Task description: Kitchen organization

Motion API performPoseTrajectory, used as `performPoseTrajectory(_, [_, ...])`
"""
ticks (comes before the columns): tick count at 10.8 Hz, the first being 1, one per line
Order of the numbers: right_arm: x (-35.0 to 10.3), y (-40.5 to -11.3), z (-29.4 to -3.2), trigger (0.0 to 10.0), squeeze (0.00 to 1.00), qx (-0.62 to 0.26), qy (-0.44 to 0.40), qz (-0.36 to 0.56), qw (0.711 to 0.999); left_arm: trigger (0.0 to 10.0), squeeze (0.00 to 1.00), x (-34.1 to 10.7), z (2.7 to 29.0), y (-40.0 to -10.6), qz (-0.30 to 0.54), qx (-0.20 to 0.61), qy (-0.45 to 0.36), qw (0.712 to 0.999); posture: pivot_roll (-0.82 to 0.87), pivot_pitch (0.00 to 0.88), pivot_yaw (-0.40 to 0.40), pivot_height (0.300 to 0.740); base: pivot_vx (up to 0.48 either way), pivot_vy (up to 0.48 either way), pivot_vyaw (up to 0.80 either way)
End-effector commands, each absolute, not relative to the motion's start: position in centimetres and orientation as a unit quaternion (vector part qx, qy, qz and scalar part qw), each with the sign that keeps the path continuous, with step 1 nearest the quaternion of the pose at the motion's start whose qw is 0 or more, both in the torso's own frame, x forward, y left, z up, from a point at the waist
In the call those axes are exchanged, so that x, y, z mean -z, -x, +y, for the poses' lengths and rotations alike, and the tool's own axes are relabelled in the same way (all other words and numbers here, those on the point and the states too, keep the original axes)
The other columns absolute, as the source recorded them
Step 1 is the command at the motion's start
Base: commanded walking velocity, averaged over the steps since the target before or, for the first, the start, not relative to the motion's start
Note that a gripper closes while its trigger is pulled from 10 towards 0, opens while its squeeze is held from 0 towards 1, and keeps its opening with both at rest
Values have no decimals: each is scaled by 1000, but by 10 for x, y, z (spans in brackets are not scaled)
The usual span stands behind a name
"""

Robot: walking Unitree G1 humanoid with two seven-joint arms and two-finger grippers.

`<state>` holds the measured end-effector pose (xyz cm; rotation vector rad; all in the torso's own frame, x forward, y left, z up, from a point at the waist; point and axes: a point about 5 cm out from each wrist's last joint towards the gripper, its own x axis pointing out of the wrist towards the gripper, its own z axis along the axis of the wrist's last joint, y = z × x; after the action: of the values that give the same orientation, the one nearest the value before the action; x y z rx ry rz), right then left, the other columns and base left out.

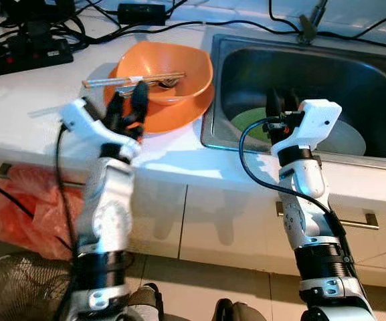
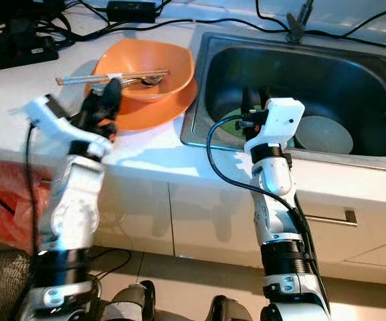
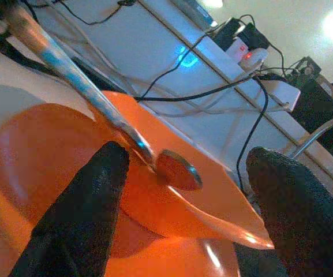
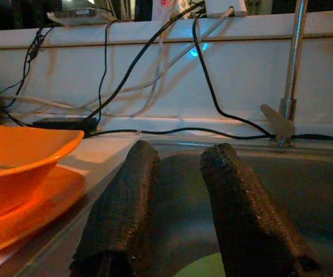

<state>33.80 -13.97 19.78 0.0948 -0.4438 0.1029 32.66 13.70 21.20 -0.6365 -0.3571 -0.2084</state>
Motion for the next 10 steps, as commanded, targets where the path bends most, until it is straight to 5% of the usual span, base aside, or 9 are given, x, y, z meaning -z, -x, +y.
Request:
performPoseTrajectory(1, [-198, -338, -141, 10000, 0, -52, -48, -223, 972, 5098, 0, -213, 129, -329, -174, 108, 310, 928, 197, 142, -33, 740, 0, 0, 0])
performPoseTrajectory(2, [-198, -338, -144, 10000, 0, -48, -47, -224, 972, 0, 0, -213, 125, -329, -173, 111, 312, 927, 195, 146, -33, 740, 0, 0, 0])
performPoseTrajectory(5, [-198, -338, -143, 10000, 0, -48, -47, -223, 973, 0, 0, -215, 130, -331, -183, 97, 310, 928, 202, 152, -35, 740, 0, 0, 0])
performPoseTrajectory(7, [-197, -338, -143, 10000, 0, -48, -48, -222, 973, 3373, 0, -215, 131, -331, -186, 86, 307, 930, 201, 153, -35, 740, 0, 0, 0])
performPoseTrajectory(8, [-197, -338, -143, 10000, 0, -48, -48, -222, 973, 8275, 0, -215, 132, -331, -185, 81, 304, 931, 202, 153, -35, 740, 0, 0, 0])
performPoseTrajectory(9, [-197, -338, -143, 10000, 0, -48, -48, -222, 973, 10000, 0, -215, 132, -332, -186, 78, 305, 931, 202, 154, -35, 740, 0, 0, 0])
performPoseTrajectory(10, [-197, -338, -144, 10000, 0, -47, -48, -222, 973, 1176, 0, -215, 133, -332, -188, 75, 306, 931, 203, 154, -35, 740, 0, 0, 0])
